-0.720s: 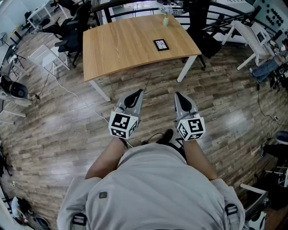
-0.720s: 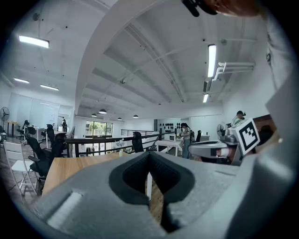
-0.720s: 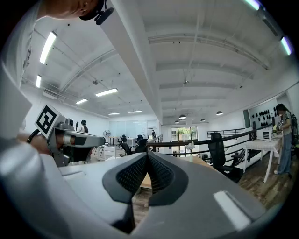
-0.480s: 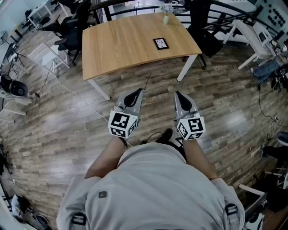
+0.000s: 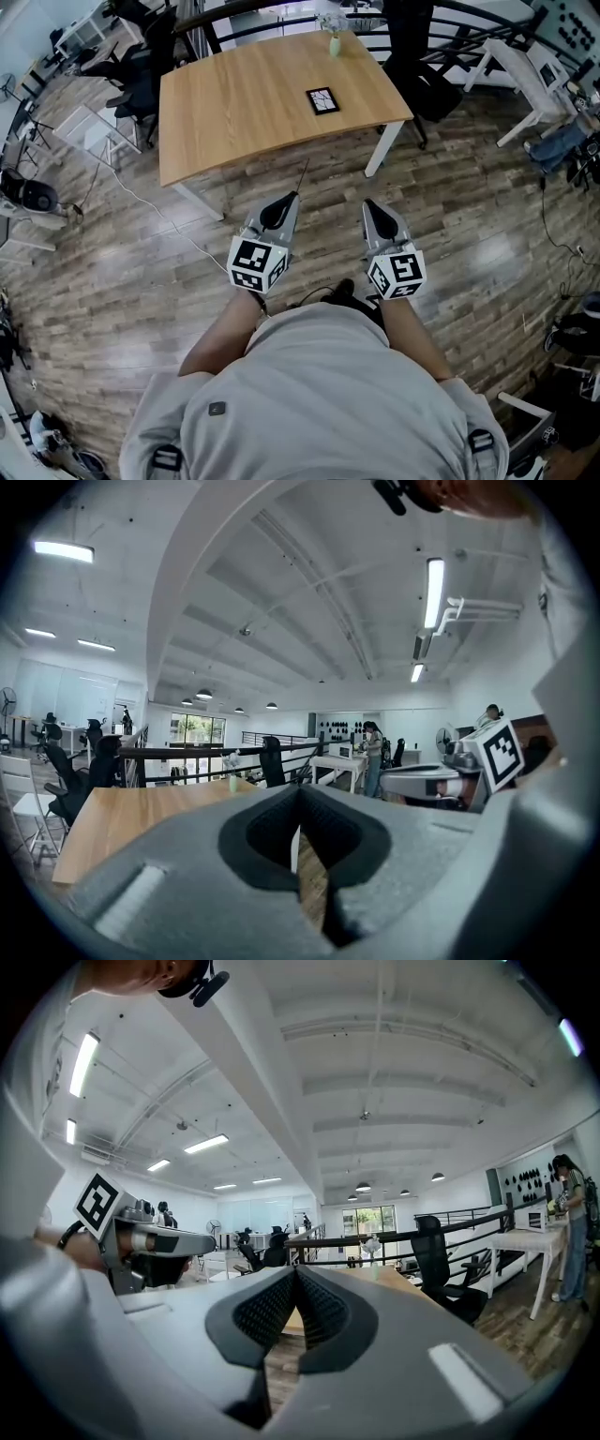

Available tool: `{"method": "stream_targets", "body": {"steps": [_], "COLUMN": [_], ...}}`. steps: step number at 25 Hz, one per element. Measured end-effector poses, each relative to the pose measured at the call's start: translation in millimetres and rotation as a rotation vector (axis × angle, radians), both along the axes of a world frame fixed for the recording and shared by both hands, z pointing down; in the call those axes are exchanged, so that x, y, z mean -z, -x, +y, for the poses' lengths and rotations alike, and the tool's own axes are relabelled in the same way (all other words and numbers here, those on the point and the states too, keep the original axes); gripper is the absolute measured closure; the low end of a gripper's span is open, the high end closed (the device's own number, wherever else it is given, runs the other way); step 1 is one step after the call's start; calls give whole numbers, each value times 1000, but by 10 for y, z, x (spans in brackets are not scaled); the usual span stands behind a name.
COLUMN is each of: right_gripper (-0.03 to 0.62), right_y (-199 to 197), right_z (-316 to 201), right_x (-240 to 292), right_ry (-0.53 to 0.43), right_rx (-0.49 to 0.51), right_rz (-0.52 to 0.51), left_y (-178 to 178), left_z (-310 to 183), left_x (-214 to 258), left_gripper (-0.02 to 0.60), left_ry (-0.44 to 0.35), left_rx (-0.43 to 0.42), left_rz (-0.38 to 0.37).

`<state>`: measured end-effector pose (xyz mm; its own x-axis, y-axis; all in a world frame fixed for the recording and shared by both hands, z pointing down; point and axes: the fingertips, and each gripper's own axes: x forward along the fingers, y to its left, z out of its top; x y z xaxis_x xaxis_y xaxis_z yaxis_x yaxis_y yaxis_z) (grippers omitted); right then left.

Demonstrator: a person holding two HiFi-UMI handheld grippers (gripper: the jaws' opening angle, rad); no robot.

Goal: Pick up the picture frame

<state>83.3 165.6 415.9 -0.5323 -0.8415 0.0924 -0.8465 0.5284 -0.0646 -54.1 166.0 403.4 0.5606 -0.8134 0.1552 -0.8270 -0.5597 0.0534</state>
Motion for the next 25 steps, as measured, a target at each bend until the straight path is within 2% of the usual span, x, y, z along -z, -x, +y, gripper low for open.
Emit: {"method": "stream_targets", "body": {"steps": [6,14,25], "right_gripper": [585,585,585], "right_y": [-405,-658,-593], "right_z": [-348,-616,-988], "right_x": [-28,-94,-179], "right_ry": [2,24,55], "right_rx": [11,56,44], "right_rz": [-17,-34,-35], "left_y": [-450,-758,-740], "left_z": [-351,-638,-1107], "left_x": [-52,-112,-195], "left_gripper": [578,578,578], "left_ry": [5,27,49], "left_rx": [-14,5,-18], "left_rz": [-12,-9,6]}}
